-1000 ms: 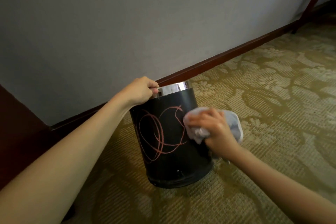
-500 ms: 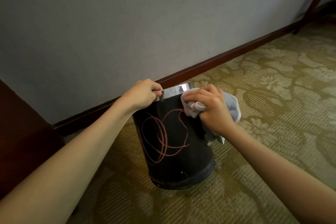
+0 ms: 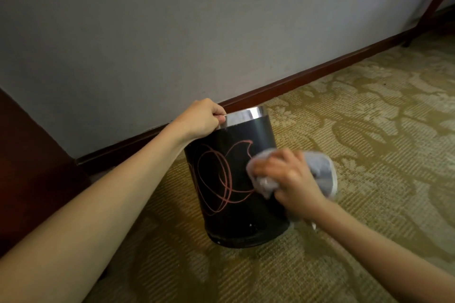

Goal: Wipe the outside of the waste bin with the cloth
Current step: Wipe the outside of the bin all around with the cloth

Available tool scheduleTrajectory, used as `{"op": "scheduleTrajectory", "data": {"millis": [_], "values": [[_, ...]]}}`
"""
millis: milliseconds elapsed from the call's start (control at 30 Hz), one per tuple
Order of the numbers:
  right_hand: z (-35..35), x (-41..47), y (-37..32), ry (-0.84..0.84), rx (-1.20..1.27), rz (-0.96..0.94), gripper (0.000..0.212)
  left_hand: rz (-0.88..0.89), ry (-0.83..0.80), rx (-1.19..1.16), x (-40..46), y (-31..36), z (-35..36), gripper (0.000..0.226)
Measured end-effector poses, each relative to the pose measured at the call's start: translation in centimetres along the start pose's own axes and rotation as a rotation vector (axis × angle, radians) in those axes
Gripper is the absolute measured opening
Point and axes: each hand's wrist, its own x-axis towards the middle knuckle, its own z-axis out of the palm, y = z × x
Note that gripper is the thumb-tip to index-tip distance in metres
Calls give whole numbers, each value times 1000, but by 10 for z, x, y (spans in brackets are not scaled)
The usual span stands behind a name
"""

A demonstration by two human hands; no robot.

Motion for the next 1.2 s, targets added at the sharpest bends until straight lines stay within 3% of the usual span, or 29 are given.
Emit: {"op": "scheduleTrajectory", "data": {"millis": [67, 133, 200, 300, 433, 533, 767, 933, 1100, 1200], "values": [[-12, 36, 5, 79, -29, 48, 33, 0, 6, 1, -1, 3, 5, 32], [-16, 56, 6, 80, -55, 40, 40, -16, 3, 5, 0, 3, 3, 30], [-12, 55, 5, 59, -75, 6, 34, -22, -7, 18, 2, 0, -2, 24], [4, 22, 0, 12, -82, -11, 26, -19, -26, 30, 3, -7, -11, 19], [29, -57, -8, -170, -51, -48, 34, -43, 1, -4, 7, -17, -18, 22], [25, -62, -7, -217, -43, -53, 31, -58, 12, 33, 9, -16, -15, 28], [-19, 45, 9, 17, -74, 38, 33, -33, 10, 45, 9, 14, 5, 31], [-9, 32, 9, 124, -55, 102, 34, -30, 15, 60, 11, 22, 7, 30], [23, -66, 4, -95, -36, 20, 23, -70, 3, 47, 14, 15, 0, 21], [24, -82, 5, -183, -41, -5, 21, -87, 18, 51, 16, 13, -1, 20]]}}
